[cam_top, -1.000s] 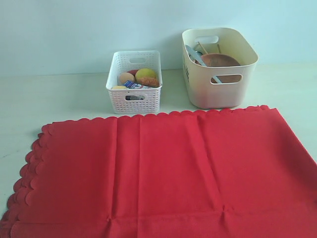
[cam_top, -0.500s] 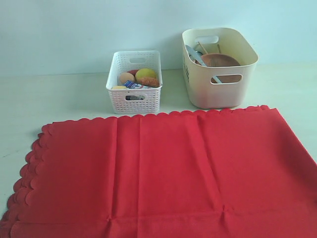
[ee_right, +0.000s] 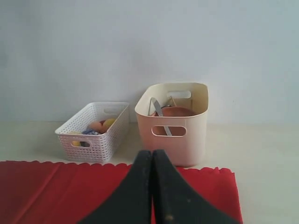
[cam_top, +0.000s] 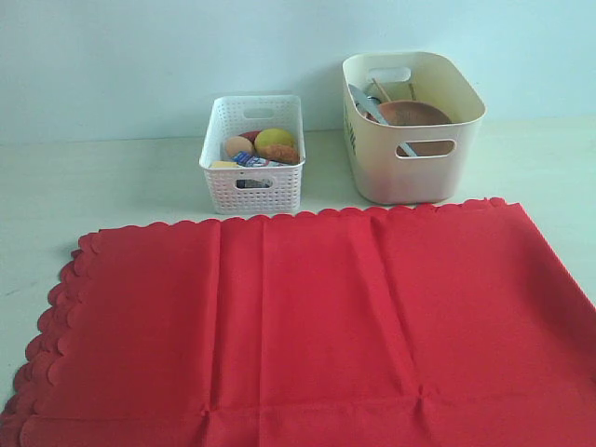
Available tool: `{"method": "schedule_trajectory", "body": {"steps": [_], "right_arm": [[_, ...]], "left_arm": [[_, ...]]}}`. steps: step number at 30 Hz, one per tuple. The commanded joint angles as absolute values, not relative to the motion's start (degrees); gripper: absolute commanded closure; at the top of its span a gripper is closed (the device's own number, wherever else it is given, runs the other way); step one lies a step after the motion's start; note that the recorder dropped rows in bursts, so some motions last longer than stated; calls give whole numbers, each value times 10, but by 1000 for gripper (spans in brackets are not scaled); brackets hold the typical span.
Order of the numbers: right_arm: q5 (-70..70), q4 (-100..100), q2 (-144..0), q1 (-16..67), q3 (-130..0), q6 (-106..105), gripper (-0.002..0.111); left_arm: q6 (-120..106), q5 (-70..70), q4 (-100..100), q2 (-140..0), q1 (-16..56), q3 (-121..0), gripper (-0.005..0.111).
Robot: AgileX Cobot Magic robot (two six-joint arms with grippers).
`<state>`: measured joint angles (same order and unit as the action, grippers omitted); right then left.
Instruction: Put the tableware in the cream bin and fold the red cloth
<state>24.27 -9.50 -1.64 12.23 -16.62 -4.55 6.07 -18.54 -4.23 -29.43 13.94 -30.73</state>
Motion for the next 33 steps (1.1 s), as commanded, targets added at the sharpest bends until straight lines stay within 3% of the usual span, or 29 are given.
{"method": "schedule_trajectory", "body": {"steps": [1, 33], "right_arm": [[236, -106, -14, 121, -164, -47, 108], [237, -154, -14, 121, -164, -44, 108]], "left_arm": [[62, -178, -43, -297, 144, -312, 29], [65, -157, -39, -294, 144, -312, 29]]}}
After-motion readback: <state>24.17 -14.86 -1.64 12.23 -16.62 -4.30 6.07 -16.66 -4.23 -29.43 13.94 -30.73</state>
